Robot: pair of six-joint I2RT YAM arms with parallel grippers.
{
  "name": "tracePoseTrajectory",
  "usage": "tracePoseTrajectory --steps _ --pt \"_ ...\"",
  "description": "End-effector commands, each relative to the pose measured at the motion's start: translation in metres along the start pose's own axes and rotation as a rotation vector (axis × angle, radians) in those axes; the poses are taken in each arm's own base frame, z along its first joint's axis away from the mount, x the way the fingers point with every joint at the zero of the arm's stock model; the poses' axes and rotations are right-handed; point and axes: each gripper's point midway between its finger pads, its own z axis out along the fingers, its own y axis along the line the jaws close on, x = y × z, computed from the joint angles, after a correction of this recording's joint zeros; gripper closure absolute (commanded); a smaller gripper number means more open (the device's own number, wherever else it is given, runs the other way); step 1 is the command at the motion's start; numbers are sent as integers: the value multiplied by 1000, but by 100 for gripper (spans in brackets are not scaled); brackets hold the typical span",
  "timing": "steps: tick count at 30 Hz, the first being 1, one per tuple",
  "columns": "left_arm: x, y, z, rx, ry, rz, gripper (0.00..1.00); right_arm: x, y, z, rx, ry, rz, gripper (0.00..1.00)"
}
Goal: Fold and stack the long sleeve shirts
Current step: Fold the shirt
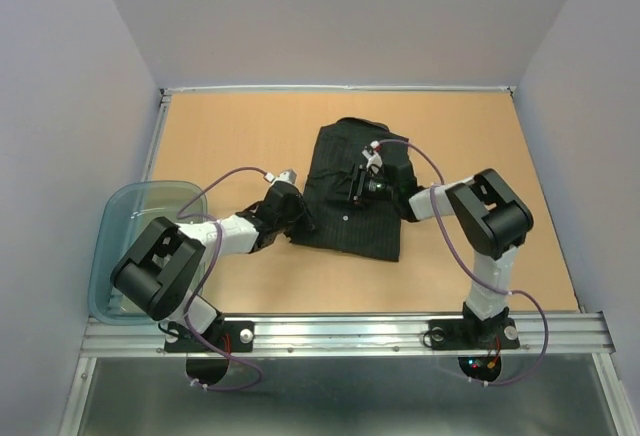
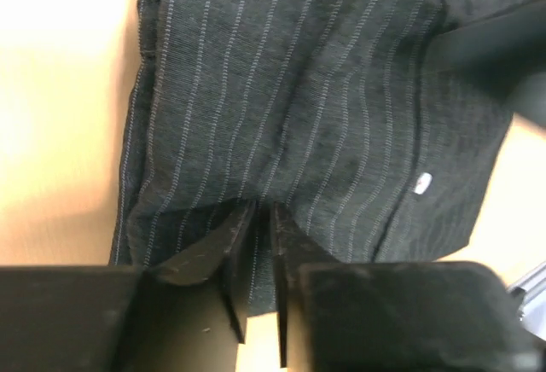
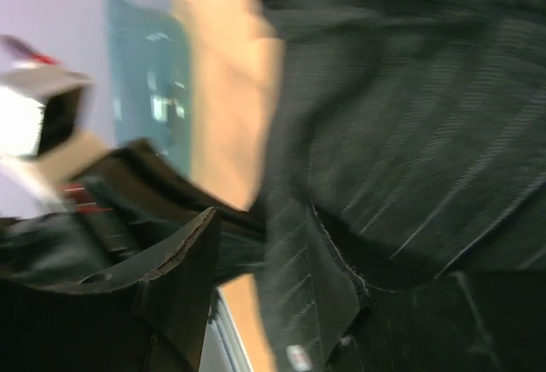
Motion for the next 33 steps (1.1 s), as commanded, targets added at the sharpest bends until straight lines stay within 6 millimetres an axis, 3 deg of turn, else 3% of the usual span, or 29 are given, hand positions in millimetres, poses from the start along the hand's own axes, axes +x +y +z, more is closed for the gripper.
tracePoseTrajectory --steps 1,4,7,9,12,14,15,19,20,22,26,29,33 --pt "4 -2 5 36 8 -40 79 7 -23 12 -7 36 -5 50" --pt "16 13 8 14 50 -67 86 15 -72 4 69 25 65 51" --pt "22 28 6 -7 59 -100 92 -3 -105 -17 124 -48 104 51" --pt "23 30 3 1 54 -111 92 -22 -113 -35 135 -103 110 51" --pt "23 33 1 2 53 -103 92 -43 -93 -43 93 -133 42 51" --pt "21 28 0 12 55 -87 92 -52 -61 -43 30 -120 -11 50" --pt "18 26 0 17 53 -82 92 -56 -34 -38 -18 -114 -61 50" --pt "15 23 -1 21 48 -72 91 -47 31 -17 -129 -53 -167 50" --pt "14 21 -2 27 45 -70 91 -34 46 -6 -152 -19 -181 50" --pt "12 21 -3 26 35 -65 90 -31 64 4 -172 -23 -195 50" --pt "9 20 -4 26 23 -64 90 -18 75 28 -179 -12 -184 50" --pt "10 21 -4 23 24 -68 90 -6 51 50 -142 19 -136 50" --pt "11 24 -3 13 24 -70 90 -4 26 69 -115 32 -114 50"
